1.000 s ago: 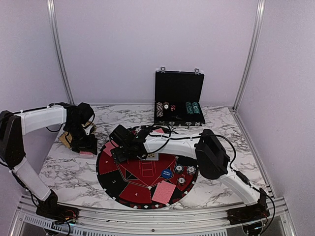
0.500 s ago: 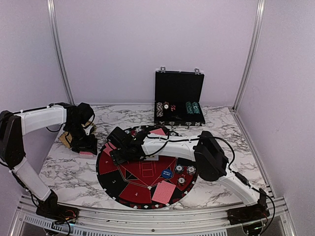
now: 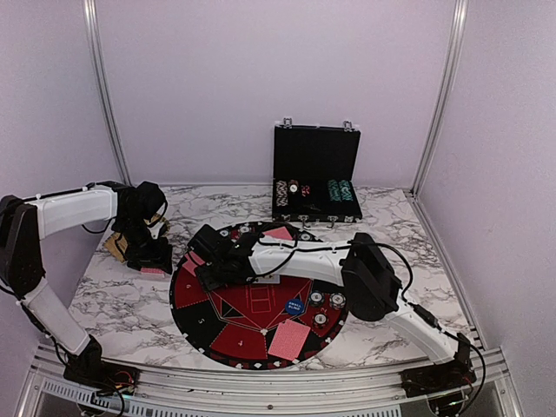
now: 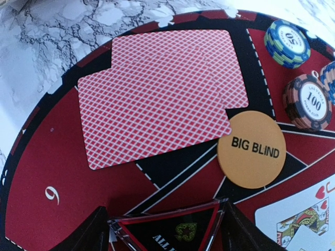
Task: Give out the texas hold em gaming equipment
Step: Pick up the all-in button from the poker table mat.
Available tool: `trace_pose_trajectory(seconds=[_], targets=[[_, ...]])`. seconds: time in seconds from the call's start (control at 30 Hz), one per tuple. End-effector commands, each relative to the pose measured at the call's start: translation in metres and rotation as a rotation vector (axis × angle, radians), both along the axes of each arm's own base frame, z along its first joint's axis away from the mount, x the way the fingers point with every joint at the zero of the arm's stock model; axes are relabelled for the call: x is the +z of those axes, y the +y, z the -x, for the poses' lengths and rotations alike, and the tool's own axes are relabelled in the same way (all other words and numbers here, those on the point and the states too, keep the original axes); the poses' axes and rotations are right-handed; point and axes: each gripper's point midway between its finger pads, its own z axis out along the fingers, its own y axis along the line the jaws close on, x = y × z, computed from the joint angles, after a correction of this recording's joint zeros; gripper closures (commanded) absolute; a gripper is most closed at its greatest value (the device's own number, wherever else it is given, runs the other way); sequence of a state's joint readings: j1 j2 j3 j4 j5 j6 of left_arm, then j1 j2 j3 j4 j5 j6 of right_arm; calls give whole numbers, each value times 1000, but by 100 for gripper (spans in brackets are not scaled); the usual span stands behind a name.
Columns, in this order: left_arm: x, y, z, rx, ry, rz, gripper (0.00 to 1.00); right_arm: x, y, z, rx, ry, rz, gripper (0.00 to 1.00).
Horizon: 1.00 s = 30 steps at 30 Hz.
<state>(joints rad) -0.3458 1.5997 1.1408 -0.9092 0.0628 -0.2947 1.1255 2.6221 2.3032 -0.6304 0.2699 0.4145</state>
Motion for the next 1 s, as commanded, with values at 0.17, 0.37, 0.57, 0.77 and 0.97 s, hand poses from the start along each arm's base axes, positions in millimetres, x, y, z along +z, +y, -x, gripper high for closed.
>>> trace_pose_trajectory(seconds=[0.17, 0.37, 0.57, 0.77, 0.97], targets=[[4, 0, -1, -7, -22, 16, 60, 0, 5, 20, 84, 11, 26, 39], [4, 0, 0, -8, -21, 16, 60, 32, 2, 24, 105, -14, -20, 44], [3, 0, 1, -8, -18, 17, 60, 62, -4, 27, 109, -30, -58, 45], [3, 0, 1, -8, -19, 18, 60, 80, -13, 32, 108, -32, -89, 45], [2, 0, 1, -9, -15, 20, 60, 89, -27, 38, 102, -22, -94, 45]])
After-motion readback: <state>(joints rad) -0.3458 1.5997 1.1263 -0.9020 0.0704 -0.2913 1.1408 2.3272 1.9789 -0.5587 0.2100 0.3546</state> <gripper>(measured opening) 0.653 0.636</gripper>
